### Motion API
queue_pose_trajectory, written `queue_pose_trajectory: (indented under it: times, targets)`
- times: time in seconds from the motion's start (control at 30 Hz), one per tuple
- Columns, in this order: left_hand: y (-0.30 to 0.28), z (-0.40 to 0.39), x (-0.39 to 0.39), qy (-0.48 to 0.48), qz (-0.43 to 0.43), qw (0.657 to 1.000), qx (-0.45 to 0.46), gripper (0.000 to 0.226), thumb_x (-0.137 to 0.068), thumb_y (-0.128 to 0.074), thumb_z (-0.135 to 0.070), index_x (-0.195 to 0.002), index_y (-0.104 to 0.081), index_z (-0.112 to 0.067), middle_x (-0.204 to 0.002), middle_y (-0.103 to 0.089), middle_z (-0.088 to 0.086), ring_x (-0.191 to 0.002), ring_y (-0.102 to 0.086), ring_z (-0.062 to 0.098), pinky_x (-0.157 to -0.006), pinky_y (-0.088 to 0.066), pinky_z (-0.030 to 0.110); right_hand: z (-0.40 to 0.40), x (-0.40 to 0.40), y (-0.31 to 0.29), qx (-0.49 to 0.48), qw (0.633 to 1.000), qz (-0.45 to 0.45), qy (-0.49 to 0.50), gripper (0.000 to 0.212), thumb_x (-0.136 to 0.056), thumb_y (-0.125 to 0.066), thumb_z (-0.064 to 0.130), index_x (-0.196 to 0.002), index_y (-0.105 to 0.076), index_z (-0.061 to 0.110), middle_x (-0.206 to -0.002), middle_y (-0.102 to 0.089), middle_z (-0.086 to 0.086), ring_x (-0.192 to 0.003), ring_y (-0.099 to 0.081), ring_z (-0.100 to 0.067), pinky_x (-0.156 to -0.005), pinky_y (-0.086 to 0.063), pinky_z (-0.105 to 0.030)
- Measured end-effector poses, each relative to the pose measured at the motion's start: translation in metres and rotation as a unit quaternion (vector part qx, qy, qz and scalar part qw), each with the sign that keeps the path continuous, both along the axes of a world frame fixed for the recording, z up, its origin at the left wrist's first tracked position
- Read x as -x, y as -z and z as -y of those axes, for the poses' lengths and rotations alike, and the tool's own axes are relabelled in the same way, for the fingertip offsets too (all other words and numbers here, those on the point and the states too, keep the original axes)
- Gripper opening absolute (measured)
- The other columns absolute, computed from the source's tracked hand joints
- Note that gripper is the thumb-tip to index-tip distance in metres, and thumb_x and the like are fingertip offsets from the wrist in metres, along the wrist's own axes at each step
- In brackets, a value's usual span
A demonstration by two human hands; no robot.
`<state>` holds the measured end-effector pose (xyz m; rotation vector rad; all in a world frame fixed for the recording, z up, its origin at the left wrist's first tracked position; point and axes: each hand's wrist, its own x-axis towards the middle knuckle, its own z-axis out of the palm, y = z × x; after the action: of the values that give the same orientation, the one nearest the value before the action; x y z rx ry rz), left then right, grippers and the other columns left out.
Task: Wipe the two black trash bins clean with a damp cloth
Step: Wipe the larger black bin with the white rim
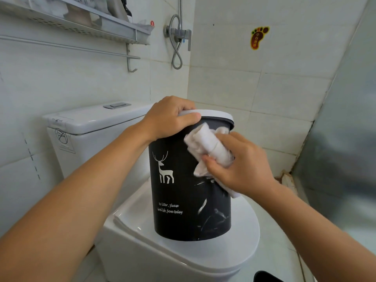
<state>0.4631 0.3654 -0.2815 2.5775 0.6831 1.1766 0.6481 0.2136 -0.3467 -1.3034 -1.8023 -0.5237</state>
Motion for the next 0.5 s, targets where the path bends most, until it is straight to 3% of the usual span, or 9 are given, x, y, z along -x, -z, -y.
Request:
queue_pose_trajectory:
  times: [0.1, 0.17, 0.23, 0.3, 0.4, 0.5]
  targets:
    - [0.001, -0.005, 0.004, 0.016, 0.012, 0.999, 0.047, 0.053, -0.083, -0.057, -0.054, -0.071, -0.056, -0.003, -0.067, -0.049, 0.014, -0.068, -0.045, 0.034, -0.067, -0.035, 0.041, 0.022, 0.008, 0.027, 0.059, 0.99, 0.124, -0.04, 0.039, -0.083, -0.067, 0.057, -0.114, -0.07, 0.034, -0.088, -0.059, 0.011, -0.07, -0.059, -0.018, -0.054, -0.042, -0.028]
    - [-0.001, -0.005, 0.009, 0.046, 0.013, 0.996, 0.074, 0.051, -0.085, -0.06, -0.049, -0.065, -0.049, -0.004, -0.062, -0.04, 0.001, -0.063, -0.037, 0.021, -0.066, -0.029, 0.037, 0.027, 0.008, 0.036, 0.065, 0.984, 0.161, -0.049, 0.04, -0.084, -0.066, 0.058, -0.116, -0.072, 0.034, -0.086, -0.059, 0.012, -0.069, -0.057, -0.017, -0.054, -0.038, -0.024]
    - [-0.003, -0.003, 0.011, 0.067, 0.013, 0.993, 0.094, 0.051, -0.085, -0.062, -0.045, -0.063, -0.047, -0.002, -0.061, -0.038, -0.003, -0.063, -0.037, 0.016, -0.065, -0.027, 0.035, 0.014, 0.006, 0.023, 0.037, 0.992, 0.12, -0.026, 0.036, -0.085, -0.067, 0.057, -0.111, -0.073, 0.033, -0.082, -0.058, 0.01, -0.066, -0.056, -0.016, -0.05, -0.045, -0.029]
    - [-0.004, -0.001, 0.011, 0.078, 0.017, 0.992, 0.1, 0.054, -0.085, -0.063, -0.044, -0.066, -0.049, 0.005, -0.064, -0.039, 0.013, -0.065, -0.038, 0.02, -0.066, -0.029, 0.036, -0.003, 0.005, 0.002, 0.003, 0.999, 0.038, 0.002, 0.033, -0.085, -0.067, 0.057, -0.104, -0.073, 0.031, -0.08, -0.057, 0.009, -0.063, -0.054, -0.015, -0.049, -0.048, -0.037]
    - [-0.003, 0.0, 0.012, 0.085, 0.023, 0.992, 0.09, 0.057, -0.088, -0.062, -0.045, -0.074, -0.06, 0.01, -0.073, -0.051, 0.029, -0.069, -0.044, 0.021, -0.068, -0.034, 0.037, -0.019, 0.006, -0.016, -0.013, 0.998, -0.048, 0.039, 0.035, -0.081, -0.064, 0.061, -0.098, -0.074, 0.032, -0.079, -0.056, 0.012, -0.067, -0.057, -0.014, -0.055, -0.05, -0.036]
    - [-0.003, 0.001, 0.013, 0.099, 0.025, 0.991, 0.086, 0.05, -0.09, -0.064, -0.038, -0.071, -0.06, 0.008, -0.069, -0.049, 0.025, -0.067, -0.043, 0.018, -0.065, -0.033, 0.036, -0.009, 0.011, -0.011, -0.017, 0.999, -0.04, 0.031, 0.03, -0.084, -0.066, 0.058, -0.094, -0.071, 0.03, -0.076, -0.053, 0.013, -0.064, -0.052, -0.011, -0.053, -0.047, -0.034]
